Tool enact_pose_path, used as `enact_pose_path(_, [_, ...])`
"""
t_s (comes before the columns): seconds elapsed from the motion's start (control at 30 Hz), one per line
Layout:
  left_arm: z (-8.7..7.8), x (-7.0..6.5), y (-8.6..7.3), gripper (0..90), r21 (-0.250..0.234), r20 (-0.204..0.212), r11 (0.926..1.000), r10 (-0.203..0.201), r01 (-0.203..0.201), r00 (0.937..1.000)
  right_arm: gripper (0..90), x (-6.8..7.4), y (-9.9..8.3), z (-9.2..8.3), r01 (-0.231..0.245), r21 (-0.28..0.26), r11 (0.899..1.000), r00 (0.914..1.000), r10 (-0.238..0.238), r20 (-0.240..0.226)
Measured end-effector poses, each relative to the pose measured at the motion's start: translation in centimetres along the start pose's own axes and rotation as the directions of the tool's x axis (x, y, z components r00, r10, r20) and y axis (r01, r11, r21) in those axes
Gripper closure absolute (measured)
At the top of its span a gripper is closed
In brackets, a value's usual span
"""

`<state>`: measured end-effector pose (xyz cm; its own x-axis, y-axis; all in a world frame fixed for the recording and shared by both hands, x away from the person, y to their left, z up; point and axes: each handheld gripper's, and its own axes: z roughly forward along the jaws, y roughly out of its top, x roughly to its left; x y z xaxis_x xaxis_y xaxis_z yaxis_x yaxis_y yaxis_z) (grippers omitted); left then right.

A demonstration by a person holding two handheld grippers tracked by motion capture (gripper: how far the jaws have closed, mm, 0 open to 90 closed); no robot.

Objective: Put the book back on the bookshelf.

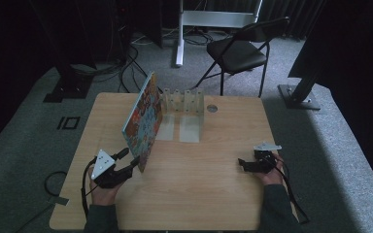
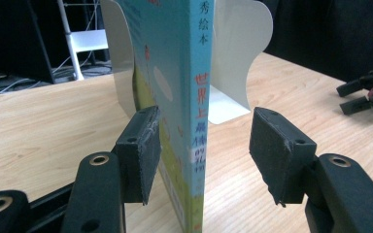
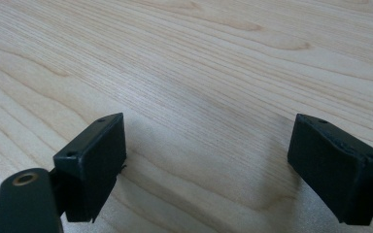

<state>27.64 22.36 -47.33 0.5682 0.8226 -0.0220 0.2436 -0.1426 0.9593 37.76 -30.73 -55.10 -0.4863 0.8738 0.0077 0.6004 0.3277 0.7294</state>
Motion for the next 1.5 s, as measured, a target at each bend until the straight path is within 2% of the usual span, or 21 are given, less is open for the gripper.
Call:
enact_pose_path(0.17, [-0.5,0.1,-0.4,44.9,0.009,0.022,1.0,0.003,-0.003,0.9998,13.7,0.0,0.0,0.0,0.0,0.0,1.0,1.0,0.0,0.0])
enact_pose_path(0.37, [-0.8,0.8,-1.8,44.9,0.052,0.047,0.9986,-0.002,0.0,0.9989,13.7,0.0,0.0,0.0,0.0,0.0,1.0,1.0,0.0,0.0])
enact_pose_path(0.53, [-0.8,1.6,-2.3,45.2,0.101,0.05,0.9947,0.015,-0.02,0.9986,13.7,0.0,0.0,0.0,0.0,0.0,1.0,1.0,0.0,0.0])
enact_pose_path(0.9, [-0.7,2.8,-3.2,45.4,0.152,0.057,0.9877,0.028,-0.037,0.998,13.7,0.0,0.0,0.0,0.0,0.0,1.0,1.0,0.0,0.0])
enact_pose_path(1.0, [-0.5,3.1,-3.6,45.4,0.178,0.045,0.9827,0.042,-0.05,0.9981,13.7,0.0,0.0,0.0,0.0,0.0,1.0,1.0,0.0,0.0])
enact_pose_path(1.13, [-0.4,3.5,-4.1,45.4,0.198,0.039,0.9792,0.039,-0.046,0.9985,13.7,0.0,0.0,0.0,0.001,0.0,1.0,1.0,-0.001,0.0])
enact_pose_path(1.23, [0.2,4.4,-5.1,45.5,0.241,0.024,0.9703,0.012,-0.018,0.9996,13.7,0.0,0.0,0.0,0.001,0.0,1.0,1.0,-0.001,0.0])
enact_pose_path(1.27, [0.3,4.5,-5.2,45.5,0.25,0.017,0.9679,0.019,-0.023,0.9997,13.7,0.0,0.0,0.0,0.001,0.0,1.0,1.0,-0.001,-0.001])
enact_pose_path(1.33, [0.3,4.5,-5.2,45.5,0.25,0.017,0.9679,0.019,-0.023,0.9997,13.7,0.0,0.0,0.0,0.001,0.0,1.0,1.0,-0.001,-0.001])
enact_pose_path(1.5, [1.0,4.6,-5.6,45.4,0.286,0.015,0.9577,0.027,-0.03,0.9995,13.7,0.0,0.0,0.0,0.002,0.0,1.0,1.0,-0.002,-0.001])
